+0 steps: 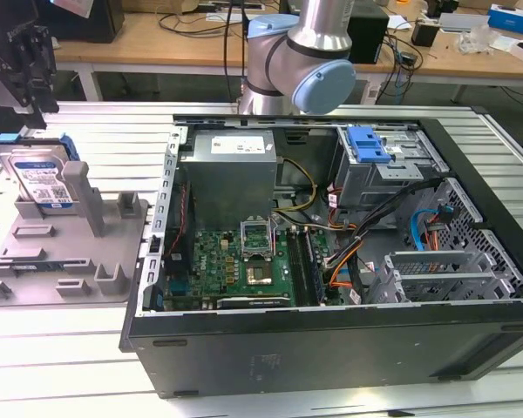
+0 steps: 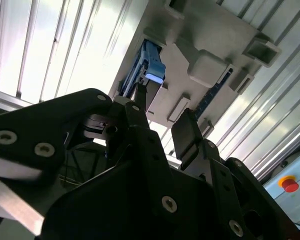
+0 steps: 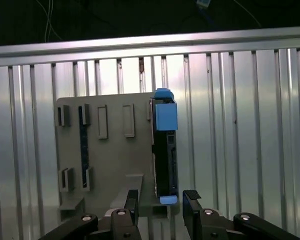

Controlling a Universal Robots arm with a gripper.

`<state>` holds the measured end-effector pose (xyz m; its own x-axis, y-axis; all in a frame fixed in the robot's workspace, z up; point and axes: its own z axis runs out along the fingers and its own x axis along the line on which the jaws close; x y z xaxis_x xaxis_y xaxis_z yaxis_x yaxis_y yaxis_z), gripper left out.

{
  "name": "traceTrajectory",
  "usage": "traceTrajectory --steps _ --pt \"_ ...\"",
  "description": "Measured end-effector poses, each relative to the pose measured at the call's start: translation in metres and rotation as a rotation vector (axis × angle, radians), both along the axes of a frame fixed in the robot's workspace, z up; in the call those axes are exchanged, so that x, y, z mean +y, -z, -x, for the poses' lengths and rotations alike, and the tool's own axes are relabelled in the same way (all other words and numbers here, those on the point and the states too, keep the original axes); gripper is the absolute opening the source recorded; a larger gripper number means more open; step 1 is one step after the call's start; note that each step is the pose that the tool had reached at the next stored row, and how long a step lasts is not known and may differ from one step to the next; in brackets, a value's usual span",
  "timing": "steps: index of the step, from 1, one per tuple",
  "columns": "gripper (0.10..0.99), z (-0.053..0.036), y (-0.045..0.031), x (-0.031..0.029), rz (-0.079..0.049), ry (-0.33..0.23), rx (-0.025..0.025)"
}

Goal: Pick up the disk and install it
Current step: 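Pick up the disk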

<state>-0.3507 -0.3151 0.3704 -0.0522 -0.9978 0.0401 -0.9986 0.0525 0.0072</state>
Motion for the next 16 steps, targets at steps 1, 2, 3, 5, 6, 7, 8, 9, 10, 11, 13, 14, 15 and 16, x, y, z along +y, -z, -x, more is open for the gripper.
traceTrajectory --steps 1,2,3,5,6,7,8,9,10,11,13,14,15,16 --pt "0.482 0.0 0.0 0.0 0.0 0.0 0.0001" --pt "0.482 0.0 0.0 0.0004 0.0 -0.005 0.0002" --pt "0.482 0.0 0.0001 0.0006 0.0 -0.021 0.0001" --pt "0.482 0.0001 0.0004 0.0007 0.0 -0.063 0.0001" --pt "0.482 0.0008 0.0005 0.0008 0.0 -0.066 0.0" --pt "0.482 0.0026 0.0009 0.0008 0.0 -0.066 0.0" --pt "0.482 0.0054 0.0013 0.0015 0.0 -0.065 0.0" --pt "0.482 0.007 0.0015 0.0017 0.0 -0.061 0.0" --pt "0.482 0.0081 0.0018 0.0019 0.0 -0.056 0.0" --pt "0.482 0.009 0.0021 0.0019 0.0 -0.048 0.0" --pt "0.482 0.0096 0.0025 0.0019 0.0 -0.03 -0.0001" --pt "0.482 0.0096 0.0025 0.0019 0.0 -0.029 0.0" --pt "0.482 0.0097 0.0025 0.002 0.0 -0.029 0.0001" --pt "0.482 0.0097 0.0025 0.002 0.0 -0.029 0.0001"
